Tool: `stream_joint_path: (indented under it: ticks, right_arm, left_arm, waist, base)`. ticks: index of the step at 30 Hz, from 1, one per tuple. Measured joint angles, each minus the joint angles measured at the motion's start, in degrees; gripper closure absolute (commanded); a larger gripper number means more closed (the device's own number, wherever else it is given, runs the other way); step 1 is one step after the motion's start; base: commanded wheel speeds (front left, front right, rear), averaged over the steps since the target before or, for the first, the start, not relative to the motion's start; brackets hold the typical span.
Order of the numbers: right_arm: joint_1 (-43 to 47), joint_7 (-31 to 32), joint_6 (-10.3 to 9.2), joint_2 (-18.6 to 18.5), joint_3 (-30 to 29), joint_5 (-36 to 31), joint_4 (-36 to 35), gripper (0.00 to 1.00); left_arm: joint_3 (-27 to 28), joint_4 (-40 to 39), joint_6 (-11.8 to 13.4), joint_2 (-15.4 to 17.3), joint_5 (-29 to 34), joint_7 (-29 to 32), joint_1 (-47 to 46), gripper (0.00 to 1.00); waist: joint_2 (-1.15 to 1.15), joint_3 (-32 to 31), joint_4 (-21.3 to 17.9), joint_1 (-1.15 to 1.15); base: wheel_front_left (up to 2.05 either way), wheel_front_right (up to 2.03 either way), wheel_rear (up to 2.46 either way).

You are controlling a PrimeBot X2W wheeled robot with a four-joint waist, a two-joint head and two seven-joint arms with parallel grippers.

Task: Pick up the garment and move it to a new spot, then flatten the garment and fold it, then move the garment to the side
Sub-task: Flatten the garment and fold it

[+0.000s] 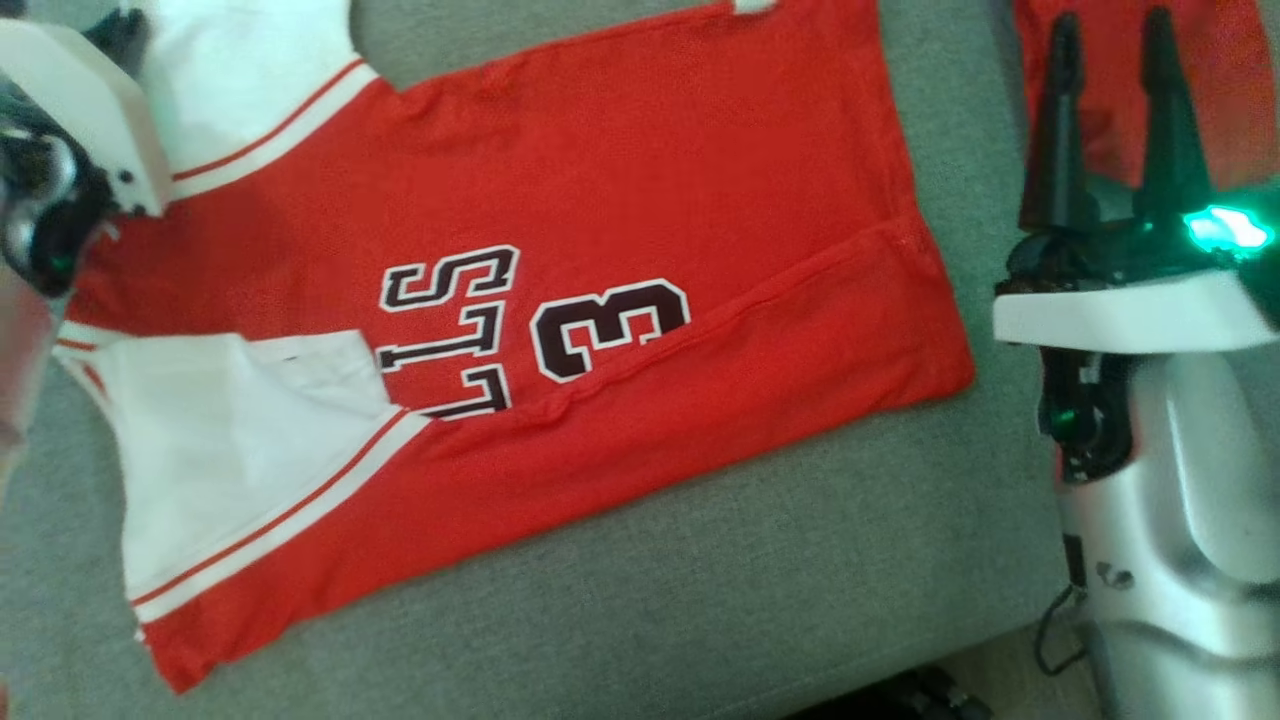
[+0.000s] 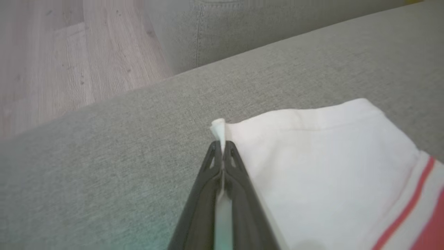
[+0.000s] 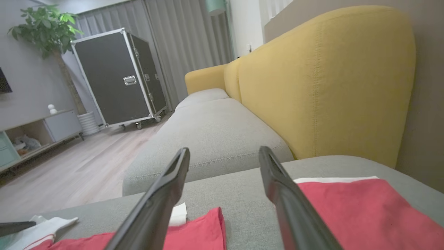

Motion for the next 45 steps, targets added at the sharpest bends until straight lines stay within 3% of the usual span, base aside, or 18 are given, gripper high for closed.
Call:
stream_joint_path:
  ticks: [4, 12, 21, 32, 33, 34, 35, 45]
  right_arm:
    - [-2.1, 1.6, 0.00, -0.9, 1.3, -3.3, 4.2, 0.00]
    - [-10.1, 13.3, 0.00, -8.0, 3.4, -1.6, 16.9, 0.00]
    - [-19.6, 24.7, 0.00, -14.5, 7.7, -1.2, 35.9, 0.00]
    - [-25.8, 25.0, 0.00, -16.6, 12.4, -2.6, 49.5, 0.00]
    - [-26.9, 24.7, 0.00, -16.8, 13.2, -2.6, 50.8, 0.04]
    - [-27.5, 24.4, 0.00, -16.8, 13.7, -2.6, 51.4, 0.67]
    - [-27.9, 24.1, 0.00, -16.8, 14.2, -2.6, 51.8, 1.00]
    - [-30.3, 16.1, 0.00, -15.9, 16.3, 1.0, 53.1, 1.00]
  left_arm:
    - [-2.5, -2.2, 0.0, -1.0, -0.9, -6.6, 1.4, 1.00]
    - [-7.3, -10.5, 0.0, -1.7, -1.3, -17.8, 2.4, 1.00]
    - [-12.0, -21.1, 0.0, -1.0, -1.3, -19.3, 6.9, 1.00]
    - [-13.6, -28.9, 1.4, -1.1, -1.2, -17.3, 7.7, 1.00]
    - [-13.7, -29.4, 1.6, -1.1, -1.2, -17.2, 7.7, 1.00]
    - [-13.7, -29.4, 1.8, -1.0, -1.2, -17.0, 7.7, 1.00]
    - [-13.7, -29.4, 2.1, -1.0, -1.2, -16.8, 7.7, 1.00]
    - [-11.8, -25.9, 4.1, 0.6, -2.0, -17.4, 8.7, 1.00]
  waist:
    - [0.00, -1.6, 2.1, 0.00]
    - [0.00, -5.2, 8.4, 0.00]
    - [0.00, -6.7, 15.5, 0.00]
    - [0.00, -5.6, 19.1, 0.00]
    - [0.00, -5.4, 19.2, 0.00]
    - [0.00, -5.4, 19.2, 0.00]
    - [0.00, -5.4, 19.1, 0.00]
    - [0.00, -5.8, 17.3, 0.00]
  base:
    - [0.00, 0.00, 0.00]
    - [0.00, 0.00, 0.00]
    - [0.00, 0.00, 0.00]
    - [0.00, 0.00, 0.00]
    - [0.00, 0.00, 0.00]
    - [0.00, 0.00, 0.00]
    - [0.00, 0.00, 0.00]
    - [0.00, 0.00, 0.00]
